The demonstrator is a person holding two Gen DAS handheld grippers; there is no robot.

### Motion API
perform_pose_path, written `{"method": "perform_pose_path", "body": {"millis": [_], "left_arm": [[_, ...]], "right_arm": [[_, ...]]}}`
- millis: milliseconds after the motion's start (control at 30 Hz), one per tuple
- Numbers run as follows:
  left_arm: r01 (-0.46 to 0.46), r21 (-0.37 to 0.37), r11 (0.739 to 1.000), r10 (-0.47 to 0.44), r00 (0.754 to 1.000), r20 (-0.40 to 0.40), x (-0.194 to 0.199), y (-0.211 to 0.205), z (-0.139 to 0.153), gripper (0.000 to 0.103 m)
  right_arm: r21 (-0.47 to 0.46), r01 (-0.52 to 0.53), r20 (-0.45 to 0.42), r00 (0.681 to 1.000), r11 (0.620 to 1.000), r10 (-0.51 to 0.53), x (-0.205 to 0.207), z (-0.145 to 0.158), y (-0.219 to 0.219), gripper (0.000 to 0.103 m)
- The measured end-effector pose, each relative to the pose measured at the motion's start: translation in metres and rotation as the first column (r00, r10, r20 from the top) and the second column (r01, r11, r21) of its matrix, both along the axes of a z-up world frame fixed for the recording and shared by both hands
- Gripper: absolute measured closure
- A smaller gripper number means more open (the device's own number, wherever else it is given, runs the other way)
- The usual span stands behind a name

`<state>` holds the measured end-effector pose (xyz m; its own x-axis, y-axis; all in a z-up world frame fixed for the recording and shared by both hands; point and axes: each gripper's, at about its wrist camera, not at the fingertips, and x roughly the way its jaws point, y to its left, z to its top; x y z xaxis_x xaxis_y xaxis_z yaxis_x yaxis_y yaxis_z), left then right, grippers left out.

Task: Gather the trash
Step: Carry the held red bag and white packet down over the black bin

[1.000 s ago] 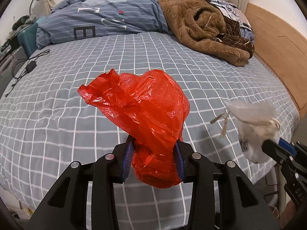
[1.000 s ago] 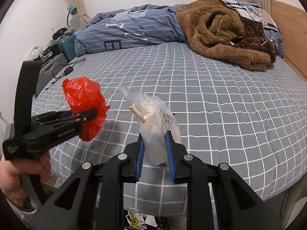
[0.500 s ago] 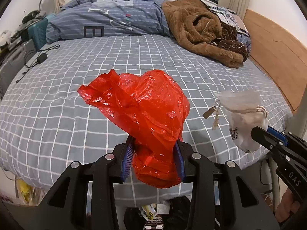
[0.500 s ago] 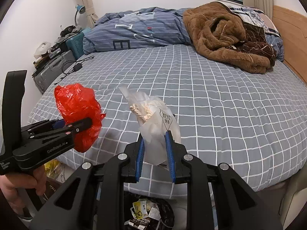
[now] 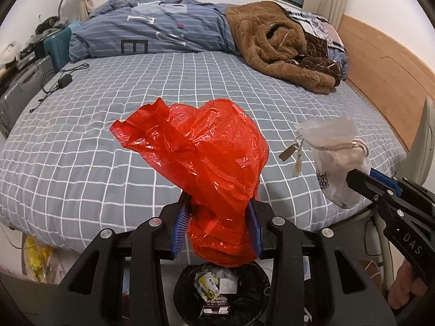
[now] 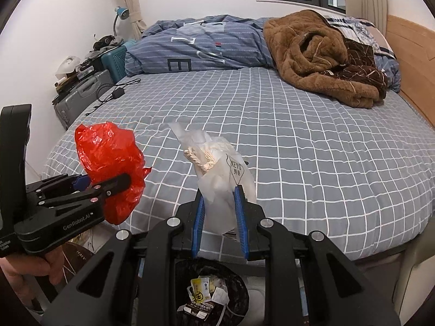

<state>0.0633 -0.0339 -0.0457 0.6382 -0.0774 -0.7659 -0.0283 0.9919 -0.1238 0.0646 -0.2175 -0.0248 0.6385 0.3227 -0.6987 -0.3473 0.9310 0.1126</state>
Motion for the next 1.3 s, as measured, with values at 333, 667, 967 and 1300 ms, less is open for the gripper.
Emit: {"method": "perform_pose_path", "body": {"millis": [333, 667, 967, 1300], "left_arm": [[0.006, -0.009, 1.0, -0.005, 1.0, 0.007, -0.031, -0.006, 0.006, 0.066], [0.015, -0.016, 1.0, -0.015, 1.0, 0.011, -0.065, -0.017, 0.005, 0.066], [0.019, -0.031, 0.999, -0.019, 1.0, -0.007, -0.092, -0.02, -0.009, 0.066], [0.024, -0.052, 0.998, -0.026, 0.999, -0.043, -0.118, -0.016, -0.033, 0.066]], "right_arm": [[0.003, -0.003, 0.001, 1.0, 1.0, 0.003, -0.022, 0.002, -0.002, 0.082], [-0.001, -0.007, 0.005, 1.0, 1.0, 0.007, -0.048, 0.0, -0.004, 0.082], [-0.012, -0.018, -0.011, 1.0, 1.0, 0.018, -0.08, -0.013, -0.004, 0.082], [-0.02, -0.035, -0.052, 0.998, 0.999, 0.034, -0.103, -0.032, 0.002, 0.082]]}}
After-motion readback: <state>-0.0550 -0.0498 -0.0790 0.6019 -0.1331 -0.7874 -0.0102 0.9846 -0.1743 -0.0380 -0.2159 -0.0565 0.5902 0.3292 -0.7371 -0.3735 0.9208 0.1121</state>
